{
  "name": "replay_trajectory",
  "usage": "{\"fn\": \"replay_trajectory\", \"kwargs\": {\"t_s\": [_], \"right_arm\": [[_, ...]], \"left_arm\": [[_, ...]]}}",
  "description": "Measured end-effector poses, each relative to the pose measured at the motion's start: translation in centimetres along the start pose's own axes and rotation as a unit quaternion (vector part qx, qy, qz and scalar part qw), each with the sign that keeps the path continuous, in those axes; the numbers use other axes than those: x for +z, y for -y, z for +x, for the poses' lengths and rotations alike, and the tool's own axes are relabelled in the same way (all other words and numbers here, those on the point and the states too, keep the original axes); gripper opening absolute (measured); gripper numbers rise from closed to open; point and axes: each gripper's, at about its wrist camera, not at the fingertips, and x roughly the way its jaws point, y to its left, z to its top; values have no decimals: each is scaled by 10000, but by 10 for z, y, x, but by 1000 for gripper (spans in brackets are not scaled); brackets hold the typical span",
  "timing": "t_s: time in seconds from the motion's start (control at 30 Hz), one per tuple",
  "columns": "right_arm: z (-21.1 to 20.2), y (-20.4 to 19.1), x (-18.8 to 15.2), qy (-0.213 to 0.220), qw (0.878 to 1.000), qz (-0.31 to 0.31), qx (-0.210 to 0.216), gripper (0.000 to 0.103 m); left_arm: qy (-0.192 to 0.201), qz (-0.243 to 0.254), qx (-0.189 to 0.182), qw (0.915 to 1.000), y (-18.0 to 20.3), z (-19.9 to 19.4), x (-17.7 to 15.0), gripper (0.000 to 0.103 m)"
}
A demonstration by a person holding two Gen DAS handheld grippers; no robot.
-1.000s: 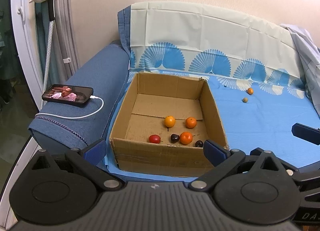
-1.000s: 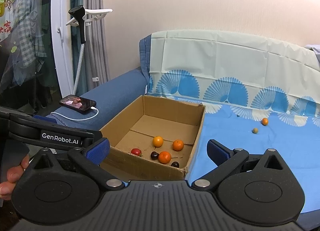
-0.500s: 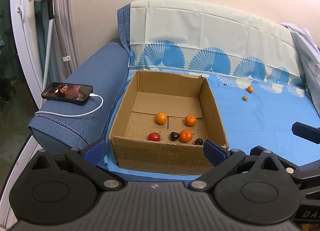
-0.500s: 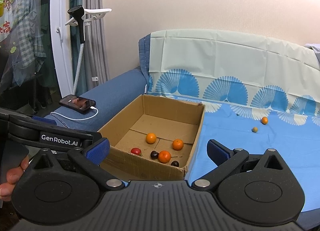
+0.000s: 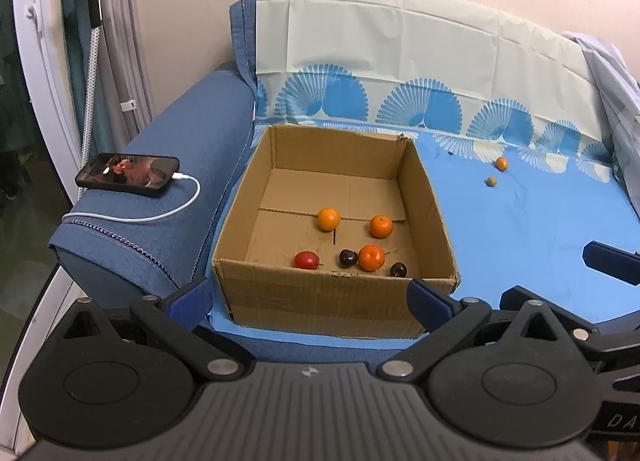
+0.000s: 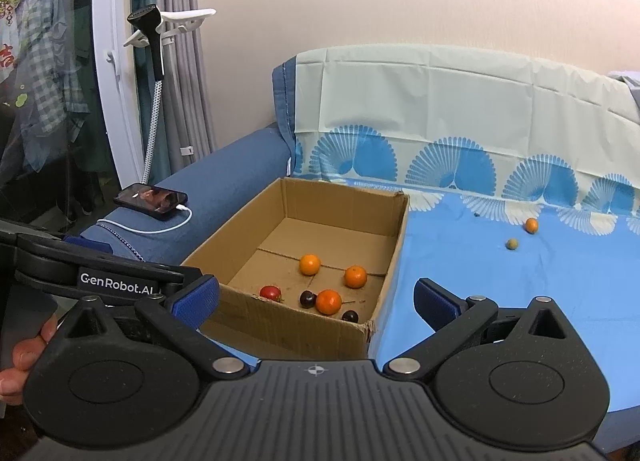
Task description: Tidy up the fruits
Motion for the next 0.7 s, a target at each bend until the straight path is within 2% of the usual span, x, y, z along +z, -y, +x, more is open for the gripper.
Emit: {"fn": "replay_trajectory", "kwargs": {"t_s": [0.4,0.7], "right_arm": [[16,22,-7,-137,9993,344,-98,102],[24,66,-12,-178,9963,657,-515,102]], "left_arm": [[-301,223,-4,9993,14,26,4,103],[-384,497,-213,9978,48,47,23,103]]}}
